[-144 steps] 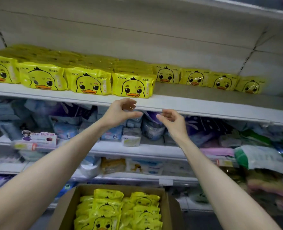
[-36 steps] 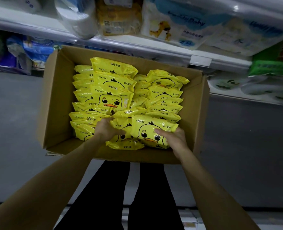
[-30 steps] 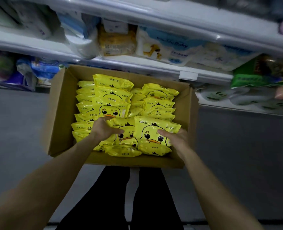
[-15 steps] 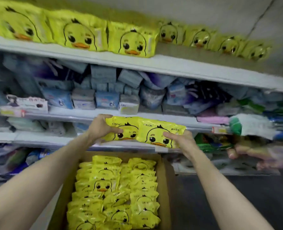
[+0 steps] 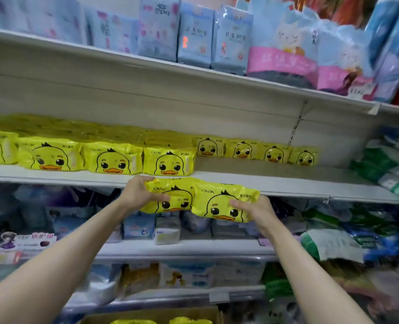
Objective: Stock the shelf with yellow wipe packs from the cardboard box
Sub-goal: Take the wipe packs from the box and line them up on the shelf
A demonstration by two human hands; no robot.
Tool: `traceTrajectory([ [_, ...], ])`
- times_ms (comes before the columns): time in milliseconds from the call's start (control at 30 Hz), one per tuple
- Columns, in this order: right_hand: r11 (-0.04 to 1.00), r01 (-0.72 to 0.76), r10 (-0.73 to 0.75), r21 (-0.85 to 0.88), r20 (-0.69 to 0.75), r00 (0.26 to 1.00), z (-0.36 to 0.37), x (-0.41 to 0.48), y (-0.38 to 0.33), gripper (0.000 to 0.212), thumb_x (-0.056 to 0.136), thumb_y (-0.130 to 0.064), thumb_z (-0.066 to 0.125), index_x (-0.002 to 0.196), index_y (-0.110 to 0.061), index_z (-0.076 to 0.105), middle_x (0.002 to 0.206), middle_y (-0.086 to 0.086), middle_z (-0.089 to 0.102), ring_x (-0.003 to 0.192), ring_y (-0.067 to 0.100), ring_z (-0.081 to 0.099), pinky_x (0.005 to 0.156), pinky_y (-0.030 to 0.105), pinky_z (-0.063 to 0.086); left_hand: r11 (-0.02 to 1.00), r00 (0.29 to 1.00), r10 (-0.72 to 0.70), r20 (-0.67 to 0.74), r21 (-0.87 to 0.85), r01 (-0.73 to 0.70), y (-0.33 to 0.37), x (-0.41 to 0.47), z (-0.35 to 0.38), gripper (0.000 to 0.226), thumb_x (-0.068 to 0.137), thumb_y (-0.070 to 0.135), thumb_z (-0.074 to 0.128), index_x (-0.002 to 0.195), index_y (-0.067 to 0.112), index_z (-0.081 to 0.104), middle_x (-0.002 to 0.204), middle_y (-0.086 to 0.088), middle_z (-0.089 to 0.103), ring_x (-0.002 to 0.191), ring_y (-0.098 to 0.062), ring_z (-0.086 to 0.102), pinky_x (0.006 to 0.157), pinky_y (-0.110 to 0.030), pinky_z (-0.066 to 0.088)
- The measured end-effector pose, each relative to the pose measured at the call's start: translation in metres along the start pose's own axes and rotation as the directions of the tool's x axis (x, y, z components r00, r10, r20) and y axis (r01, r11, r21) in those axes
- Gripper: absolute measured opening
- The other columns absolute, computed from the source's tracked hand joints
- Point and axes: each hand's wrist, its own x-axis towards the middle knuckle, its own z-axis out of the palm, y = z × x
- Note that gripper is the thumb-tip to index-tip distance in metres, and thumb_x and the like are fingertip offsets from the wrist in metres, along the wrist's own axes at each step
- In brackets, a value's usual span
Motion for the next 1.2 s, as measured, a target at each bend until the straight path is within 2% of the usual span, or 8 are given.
traceTrajectory([
  [67,1.0,0.008,-0.008,0.004,-0.008,1.0,-0.005,0.007,-0.01,0.024,0.069,-0.013,0.081,0.088,-0.013,0.067,0.09,0.008,0.074,0.079,0.024,0.07,0.059,0.037,0.057,1.0,1.0,0.022,-0.007,0.014,-0.022,0.014,0.008,0.0,0.095,0.057,0.028,0.087,0.137,0.002,0.042,0.142,-0.017,0.044,0.131,-0.03,0.04,0.109,-0.041,0.034],
  [267,0.997,0.068,-0.067,0.028,-0.025,0.997,-0.03,0.037,-0.034,0.023,0.069,-0.01,0.081,0.089,-0.011,0.068,0.088,0.007,0.074,0.083,0.021,0.07,0.068,0.026,0.053,0.997,0.997,0.075,-0.02,0.01,-0.075,0.05,0.041,0.009,0.094,0.06,0.027,0.086,0.139,0.004,0.04,0.141,-0.016,0.046,0.132,-0.028,0.04,0.108,-0.039,0.031],
  [400,0.996,0.091,-0.091,-0.005,-0.014,0.996,-0.044,0.06,-0.038,0.019,0.071,-0.015,0.081,0.077,-0.013,0.062,0.072,-0.001,0.065,0.071,0.018,0.06,0.062,0.022,0.045,0.997,0.996,0.076,-0.051,0.01,-0.075,0.061,0.058,0.021,0.091,0.062,0.024,0.085,0.138,0.004,0.041,0.136,-0.017,0.05,0.128,-0.029,0.043,0.104,-0.038,0.034],
  [567,0.998,0.056,-0.053,-0.036,0.074,0.996,-0.046,0.094,-0.027,0.027,0.069,-0.021,0.083,0.087,-0.014,0.064,0.088,0.0,0.07,0.087,0.017,0.064,0.077,0.029,0.049,0.999,0.987,0.038,-0.155,-0.01,-0.04,0.062,0.067,0.011,0.1,0.054,0.029,0.085,0.139,0.002,0.04,0.124,-0.022,0.058,0.116,-0.031,0.052,0.097,-0.039,0.038],
  [667,0.999,0.027,-0.023,-0.042,0.096,0.995,-0.034,0.113,-0.019,0.036,0.066,-0.026,0.085,0.091,-0.012,0.064,0.091,0.0,0.07,0.091,0.017,0.065,0.082,0.032,0.048,0.999,0.978,0.032,-0.205,0.013,-0.03,0.062,0.069,-0.003,0.098,0.056,0.029,0.085,0.138,0.001,0.039,0.123,-0.026,0.057,0.102,-0.029,0.058,0.091,-0.037,0.04],
  [800,0.997,0.002,0.01,-0.081,0.143,0.99,-0.004,0.132,-0.015,0.059,0.057,-0.039,0.088,0.1,-0.006,0.063,0.097,0.006,0.07,0.094,0.022,0.065,0.085,0.037,0.05,1.0,0.965,0.011,-0.262,0.001,-0.011,0.061,0.068,-0.024,0.104,0.051,0.033,0.084,0.139,0.003,0.039,0.117,-0.03,0.059,0.105,-0.034,0.058,0.092,-0.037,0.039],
  [933,0.998,-0.007,0.019,-0.068,0.174,0.985,0.039,0.139,-0.016,0.052,0.063,-0.033,0.086,0.095,-0.001,0.06,0.087,0.007,0.063,0.08,0.021,0.058,0.068,0.029,0.046,1.0,0.951,-0.001,-0.309,0.015,0.006,0.057,0.067,-0.051,0.104,0.052,0.034,0.085,0.14,0.004,0.039,0.125,-0.022,0.057,0.112,-0.031,0.055,0.095,-0.039,0.038],
  [1200,1.0,-0.005,0.011,-0.03,0.206,0.978,0.114,0.144,-0.016,0.054,0.062,-0.029,0.087,0.1,-0.006,0.057,0.097,0.006,0.065,0.095,0.023,0.062,0.079,0.031,0.049,1.0,0.932,-0.007,-0.363,0.012,0.012,0.044,0.071,-0.095,0.107,0.047,0.038,0.084,0.138,0.006,0.04,0.13,-0.022,0.053,0.118,-0.033,0.052,0.103,-0.047,0.035],
])
